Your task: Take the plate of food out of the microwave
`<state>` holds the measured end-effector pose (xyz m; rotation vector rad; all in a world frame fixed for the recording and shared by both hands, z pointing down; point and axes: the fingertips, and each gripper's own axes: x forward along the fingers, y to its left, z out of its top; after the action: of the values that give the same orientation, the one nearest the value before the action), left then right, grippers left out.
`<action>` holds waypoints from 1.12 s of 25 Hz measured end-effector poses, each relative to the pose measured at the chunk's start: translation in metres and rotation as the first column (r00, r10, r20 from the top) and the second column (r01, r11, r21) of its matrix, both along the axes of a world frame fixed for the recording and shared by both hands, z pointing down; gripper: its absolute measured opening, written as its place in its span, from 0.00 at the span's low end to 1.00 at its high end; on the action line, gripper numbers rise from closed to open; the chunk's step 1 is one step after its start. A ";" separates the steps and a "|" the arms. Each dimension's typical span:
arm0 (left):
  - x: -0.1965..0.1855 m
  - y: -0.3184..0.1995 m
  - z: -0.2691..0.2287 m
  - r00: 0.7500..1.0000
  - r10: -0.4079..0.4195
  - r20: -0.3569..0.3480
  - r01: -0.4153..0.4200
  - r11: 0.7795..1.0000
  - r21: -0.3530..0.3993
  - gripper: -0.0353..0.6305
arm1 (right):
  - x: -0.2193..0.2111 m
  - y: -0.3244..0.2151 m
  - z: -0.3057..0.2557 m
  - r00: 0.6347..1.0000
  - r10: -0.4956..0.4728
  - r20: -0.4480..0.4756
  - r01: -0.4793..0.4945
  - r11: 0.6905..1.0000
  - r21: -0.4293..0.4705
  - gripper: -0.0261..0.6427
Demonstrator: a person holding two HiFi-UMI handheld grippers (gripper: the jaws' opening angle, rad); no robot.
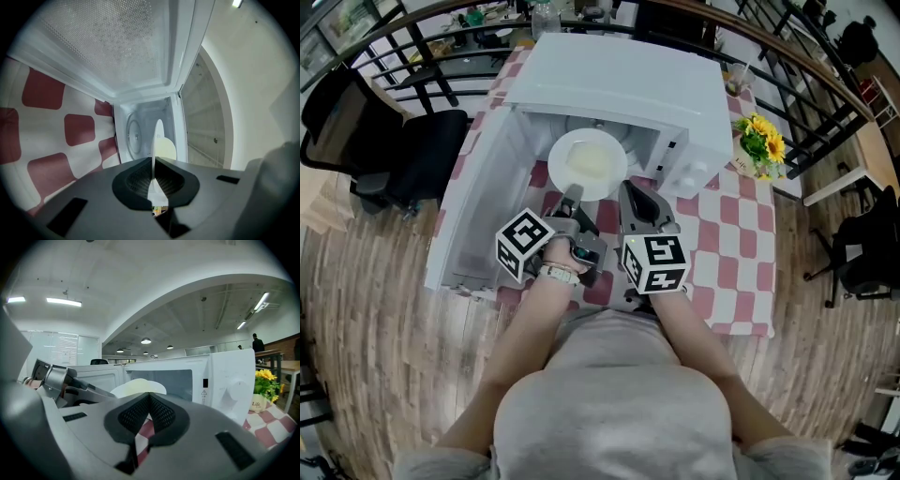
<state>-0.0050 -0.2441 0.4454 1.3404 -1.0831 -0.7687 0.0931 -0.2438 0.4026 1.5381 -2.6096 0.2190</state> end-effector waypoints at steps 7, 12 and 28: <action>-0.004 0.002 -0.006 1.000 -0.017 0.003 0.016 1.000 0.025 0.07 | -0.001 0.005 -0.019 1.000 -0.005 0.004 0.005 0.995 0.103 0.07; -0.002 0.001 -0.012 1.000 -0.012 -0.010 0.012 0.999 0.042 0.07 | -0.004 0.007 -0.020 1.000 -0.019 -0.007 0.019 0.994 0.107 0.07; 0.004 0.000 -0.022 1.000 0.007 -0.027 -0.005 0.996 0.087 0.07 | 0.000 0.007 -0.022 1.000 -0.006 0.000 0.006 0.993 0.117 0.07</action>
<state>-0.0011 -0.2441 0.4238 1.4020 -1.0335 -0.8361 0.0929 -0.2366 0.3810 1.5655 -2.6708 0.0675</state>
